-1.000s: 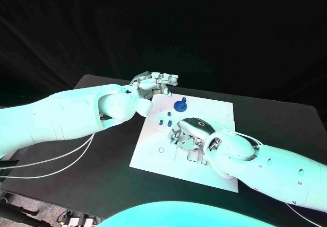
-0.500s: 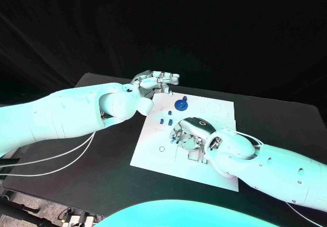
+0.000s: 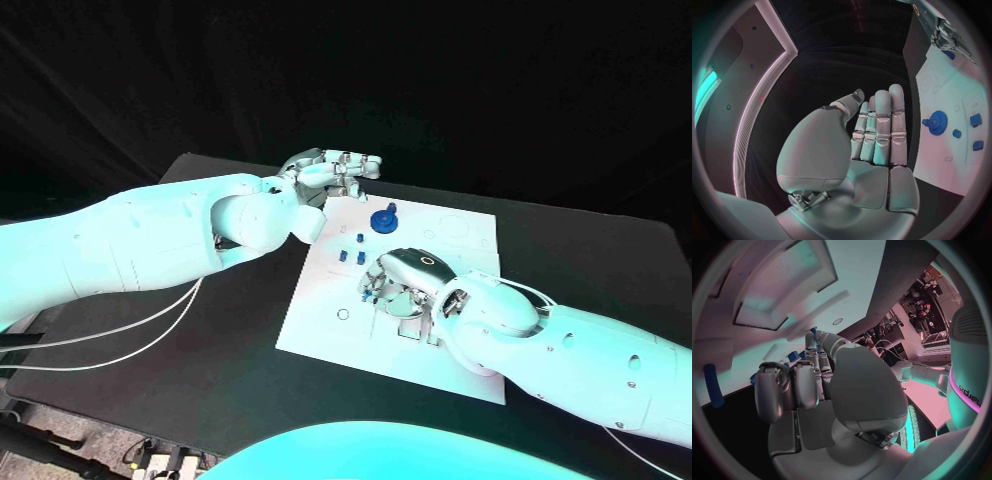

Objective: Assemble the parts on the task board

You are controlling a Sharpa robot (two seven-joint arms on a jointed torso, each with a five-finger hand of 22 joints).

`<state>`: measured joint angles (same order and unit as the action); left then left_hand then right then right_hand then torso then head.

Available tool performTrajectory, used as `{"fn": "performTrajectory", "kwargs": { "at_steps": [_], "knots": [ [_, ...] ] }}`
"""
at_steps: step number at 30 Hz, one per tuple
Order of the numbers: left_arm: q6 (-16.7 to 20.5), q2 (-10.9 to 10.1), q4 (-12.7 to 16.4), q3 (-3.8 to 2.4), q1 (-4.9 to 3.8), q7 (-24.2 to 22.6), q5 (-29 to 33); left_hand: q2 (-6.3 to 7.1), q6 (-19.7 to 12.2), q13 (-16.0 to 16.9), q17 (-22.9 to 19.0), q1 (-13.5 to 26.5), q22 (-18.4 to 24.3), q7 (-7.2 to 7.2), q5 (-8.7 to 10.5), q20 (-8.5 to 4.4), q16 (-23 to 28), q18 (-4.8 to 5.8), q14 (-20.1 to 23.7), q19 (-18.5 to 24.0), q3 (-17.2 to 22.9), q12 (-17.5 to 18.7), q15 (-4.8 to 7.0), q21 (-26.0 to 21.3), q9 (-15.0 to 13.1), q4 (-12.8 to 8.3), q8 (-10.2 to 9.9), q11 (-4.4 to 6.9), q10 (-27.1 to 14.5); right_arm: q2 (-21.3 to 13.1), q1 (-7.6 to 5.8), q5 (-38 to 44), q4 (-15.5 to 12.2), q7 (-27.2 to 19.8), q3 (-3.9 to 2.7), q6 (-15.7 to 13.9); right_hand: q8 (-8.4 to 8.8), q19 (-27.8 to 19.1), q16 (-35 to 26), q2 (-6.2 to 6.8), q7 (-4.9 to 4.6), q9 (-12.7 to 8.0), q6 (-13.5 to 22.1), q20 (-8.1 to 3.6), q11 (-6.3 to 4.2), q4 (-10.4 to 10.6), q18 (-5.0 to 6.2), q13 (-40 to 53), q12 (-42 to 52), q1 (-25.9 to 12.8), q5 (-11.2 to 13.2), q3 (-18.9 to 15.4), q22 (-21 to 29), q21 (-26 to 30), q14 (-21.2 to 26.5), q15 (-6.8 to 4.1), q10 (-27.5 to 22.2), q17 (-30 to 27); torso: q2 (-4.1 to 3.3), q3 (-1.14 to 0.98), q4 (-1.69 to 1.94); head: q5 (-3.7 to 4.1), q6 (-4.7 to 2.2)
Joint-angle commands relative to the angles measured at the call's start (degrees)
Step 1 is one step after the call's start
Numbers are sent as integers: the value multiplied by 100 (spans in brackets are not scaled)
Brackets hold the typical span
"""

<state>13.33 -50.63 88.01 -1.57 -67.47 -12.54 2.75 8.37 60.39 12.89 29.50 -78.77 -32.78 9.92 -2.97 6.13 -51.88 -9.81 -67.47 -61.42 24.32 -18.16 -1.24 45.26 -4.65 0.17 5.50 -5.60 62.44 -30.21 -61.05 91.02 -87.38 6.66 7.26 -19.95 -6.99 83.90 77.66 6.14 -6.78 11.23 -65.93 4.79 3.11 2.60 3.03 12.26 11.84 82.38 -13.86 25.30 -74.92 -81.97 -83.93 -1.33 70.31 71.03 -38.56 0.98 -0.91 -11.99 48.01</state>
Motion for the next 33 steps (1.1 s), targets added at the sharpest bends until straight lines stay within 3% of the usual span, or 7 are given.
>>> {"fn": "performTrajectory", "kwargs": {
  "at_steps": [1, 13, 33],
  "knots": [
    [-109, 13, 8, -4, -7, -4, -31, -28, -54, 6, -5, 25, 9, -5, 4, 6, -3, -74, 8, -16, -36, -9, 12, -20, 5, -13, 30, 4, -26, 9, 12, 20, -6, -52, 3, 104, -19, 200, 23, -4, -13, 6, -20, -29, -37, -32, -112, 6, -17, -49, -34, -11, -1134, -2, -251, -27, 15, -5, 1, 1, 1, -6, 3],
    [-120, 14, -6, -4, -7, 16, -36, -27, -59, 6, -9, 24, 11, -4, 3, 7, 0, -74, 13, -24, -40, -13, 11, -21, 7, -15, 31, 3, -33, 12, 17, 25, -7, -18, 4, 160, -18, 193, 18, -7, -13, 8, -20, -29, -37, -34, -109, 8, -20, -58, -36, -11, -1128, 12, -250, -26, 20, -14, 0, 2, -2, -25, 17],
    [-127, 22, 2, -4, -7, 42, -47, -27, -59, 6, -9, 24, 11, -4, 3, 7, 0, -74, 13, -24, -40, -13, 11, -21, 7, -15, 31, 3, -33, 162, 36, 74, 198, 138, 27, 496, -4, 174, 1, -11, -16, 16, -1, -24, -29, -31, -100, 11, -51, -128, -16, -29, -1114, 50, -243, -20, 12, -42, 1, 3, 2, -6, 6]
  ]
}}
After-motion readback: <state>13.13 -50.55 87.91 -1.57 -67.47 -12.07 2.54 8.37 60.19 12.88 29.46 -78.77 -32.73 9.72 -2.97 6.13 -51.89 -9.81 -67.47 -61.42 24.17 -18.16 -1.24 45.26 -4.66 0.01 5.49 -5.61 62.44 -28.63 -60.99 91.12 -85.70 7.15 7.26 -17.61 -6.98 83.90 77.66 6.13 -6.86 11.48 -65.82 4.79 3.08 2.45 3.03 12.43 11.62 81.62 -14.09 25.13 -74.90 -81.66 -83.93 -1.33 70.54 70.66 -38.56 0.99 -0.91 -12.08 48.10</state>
